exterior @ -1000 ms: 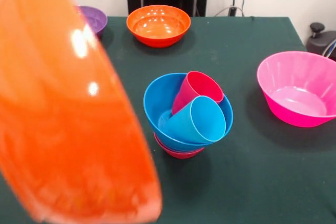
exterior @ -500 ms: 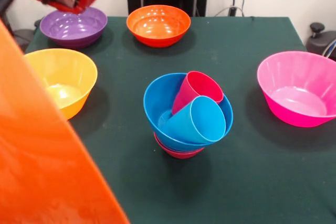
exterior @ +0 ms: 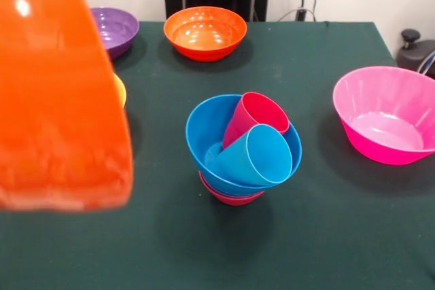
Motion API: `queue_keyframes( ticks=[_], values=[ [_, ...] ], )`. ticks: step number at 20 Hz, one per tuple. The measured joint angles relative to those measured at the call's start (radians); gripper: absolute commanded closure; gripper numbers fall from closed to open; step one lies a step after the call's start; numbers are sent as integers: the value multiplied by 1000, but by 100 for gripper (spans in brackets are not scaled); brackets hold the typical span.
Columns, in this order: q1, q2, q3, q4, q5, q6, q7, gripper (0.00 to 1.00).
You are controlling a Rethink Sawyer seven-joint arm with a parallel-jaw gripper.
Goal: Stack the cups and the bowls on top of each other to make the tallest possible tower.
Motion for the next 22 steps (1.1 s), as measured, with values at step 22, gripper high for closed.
queue_keyframes(
  ticks=[22],
  values=[
    [254, 74, -289, 184, 131, -29, 0, 100]
  ],
)
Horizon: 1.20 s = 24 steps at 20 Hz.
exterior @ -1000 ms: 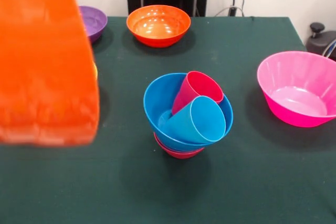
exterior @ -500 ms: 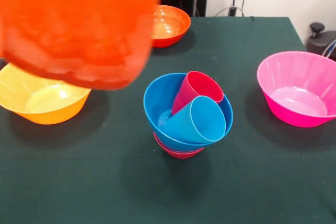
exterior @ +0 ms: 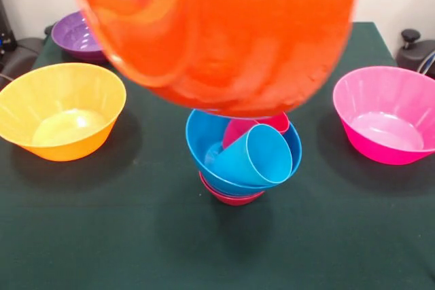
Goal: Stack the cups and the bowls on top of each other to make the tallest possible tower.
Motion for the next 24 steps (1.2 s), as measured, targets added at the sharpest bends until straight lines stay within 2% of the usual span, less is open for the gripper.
queue_keyframes(
  ticks=[6, 10, 16, 24],
  values=[
    [73, 68, -61, 61, 138, -2, 0, 100],
    [95, 117, -102, 80, 213, -18, 0, 100],
    [88, 172, -150, 87, 262, -80, 0, 100],
    [61, 251, -200, 142, 392, -241, 0, 100]
  ],
)
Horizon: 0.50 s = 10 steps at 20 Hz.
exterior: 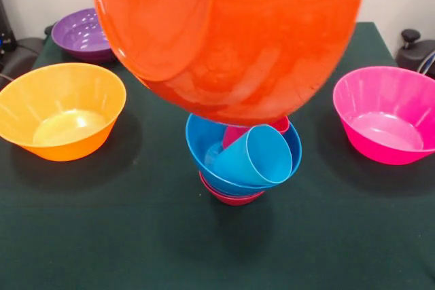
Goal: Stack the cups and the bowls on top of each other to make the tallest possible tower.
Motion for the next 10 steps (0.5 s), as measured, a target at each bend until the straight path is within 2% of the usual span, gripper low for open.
queue_keyframes(
  ticks=[5, 10],
  values=[
    [6, 69, -24, 79, 130, -93, 0, 100],
    [28, 122, -33, 142, 218, -119, 0, 100]
  ],
)
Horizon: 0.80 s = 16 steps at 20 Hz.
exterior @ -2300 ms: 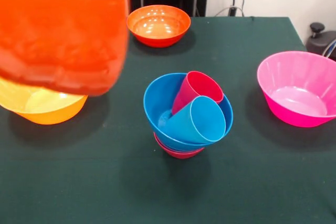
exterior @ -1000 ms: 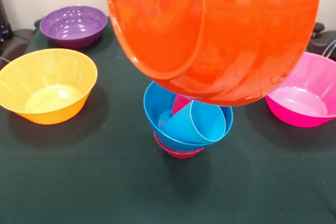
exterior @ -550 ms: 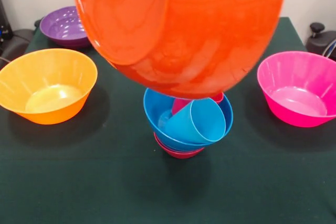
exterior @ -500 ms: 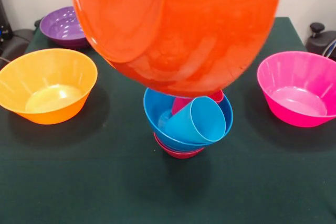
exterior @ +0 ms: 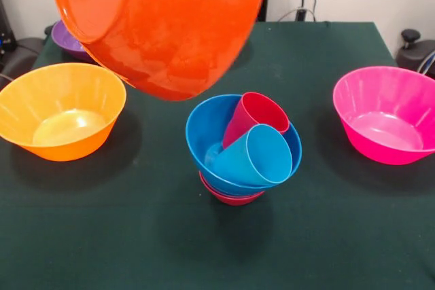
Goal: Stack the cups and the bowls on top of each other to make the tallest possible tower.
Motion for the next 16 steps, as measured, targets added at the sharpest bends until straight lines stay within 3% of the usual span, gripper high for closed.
queue_keyframes(
  ticks=[5, 16],
  values=[
    [36, 79, -1, 66, 111, -30, 0, 100],
    [43, 210, -2, 86, 275, -91, 0, 100]
  ],
)
